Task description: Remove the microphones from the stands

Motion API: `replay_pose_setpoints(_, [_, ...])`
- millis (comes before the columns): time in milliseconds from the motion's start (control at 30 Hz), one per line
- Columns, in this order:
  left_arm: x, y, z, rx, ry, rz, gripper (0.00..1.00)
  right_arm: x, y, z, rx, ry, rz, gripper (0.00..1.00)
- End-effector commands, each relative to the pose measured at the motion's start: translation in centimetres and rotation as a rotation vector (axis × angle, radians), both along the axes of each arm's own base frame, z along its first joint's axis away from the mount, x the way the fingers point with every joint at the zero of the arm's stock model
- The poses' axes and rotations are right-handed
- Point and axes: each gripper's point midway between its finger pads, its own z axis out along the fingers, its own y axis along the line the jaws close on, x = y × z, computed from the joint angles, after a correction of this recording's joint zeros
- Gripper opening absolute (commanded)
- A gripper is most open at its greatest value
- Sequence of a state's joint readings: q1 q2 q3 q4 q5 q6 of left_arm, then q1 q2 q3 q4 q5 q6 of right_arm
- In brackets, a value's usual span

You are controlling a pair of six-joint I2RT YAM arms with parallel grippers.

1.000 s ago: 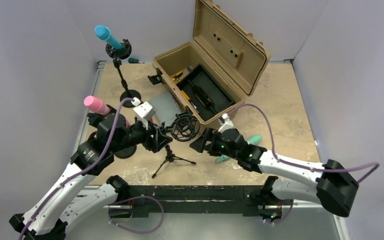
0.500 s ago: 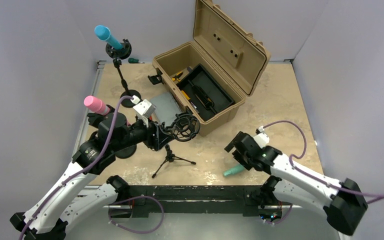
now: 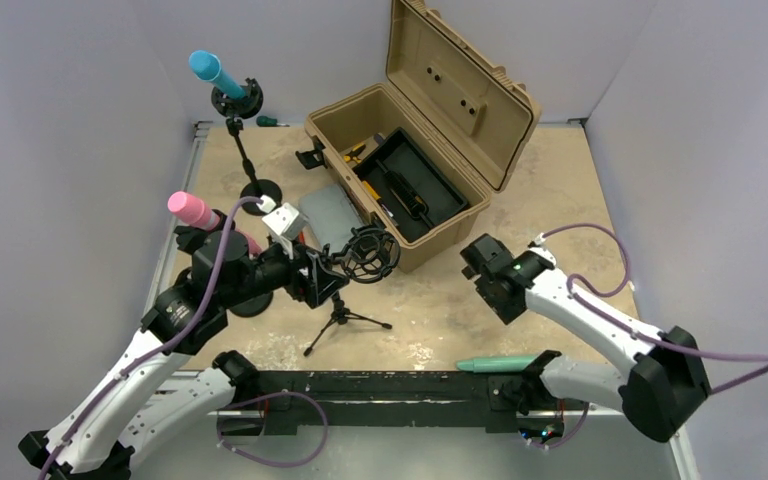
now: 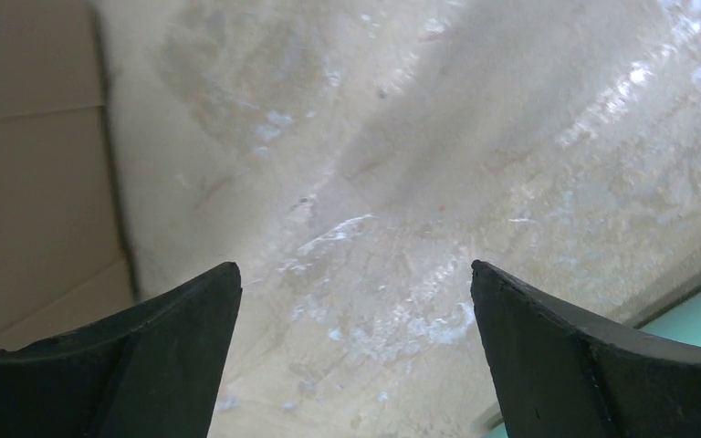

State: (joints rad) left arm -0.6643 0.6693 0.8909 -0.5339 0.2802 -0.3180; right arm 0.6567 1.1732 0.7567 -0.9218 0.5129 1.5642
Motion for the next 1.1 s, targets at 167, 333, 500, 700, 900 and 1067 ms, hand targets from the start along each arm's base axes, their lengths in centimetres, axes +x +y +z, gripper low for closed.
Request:
replay_pose_setpoints(167, [0.3, -1.1, 1.4, -0.044, -0.034, -0.033, 0.7, 4.1, 10.7, 9.4, 0.257, -0.526, 0.823, 0.82])
replay_pose_setpoints(333, [0.7, -1.5, 1.5, -0.075, -0.027, -0.022, 0.52, 0.4, 17.1, 11.4, 0.439, -0.653, 1.23, 0.84])
replay_pose_setpoints(500, [1.5, -0.6, 1.4, -0.052, -0.037, 0.045, 0.2, -5.8, 26.5, 13.0, 0.571, -0.663, 1.449, 0.84])
replay_pose_setpoints(700, [1.9, 1.6, 2.3, -0.053, -0.07, 0.184, 0.01, -8.2, 32.6, 15.2, 0.75, -0.724, 1.417, 0.82])
replay_pose_setpoints(900, [2.1, 2.0, 2.0, -0.038, -0.089, 0.264, 0.0, -7.1, 32.4, 16.4, 0.767, -0.765, 1.313, 0.83])
replay_pose_setpoints(1067, [2.4, 1.7, 1.4, 0.0, -0.116, 0.323, 0.0, -7.1, 32.4, 16.1, 0.826, -0.742, 1.262, 0.8])
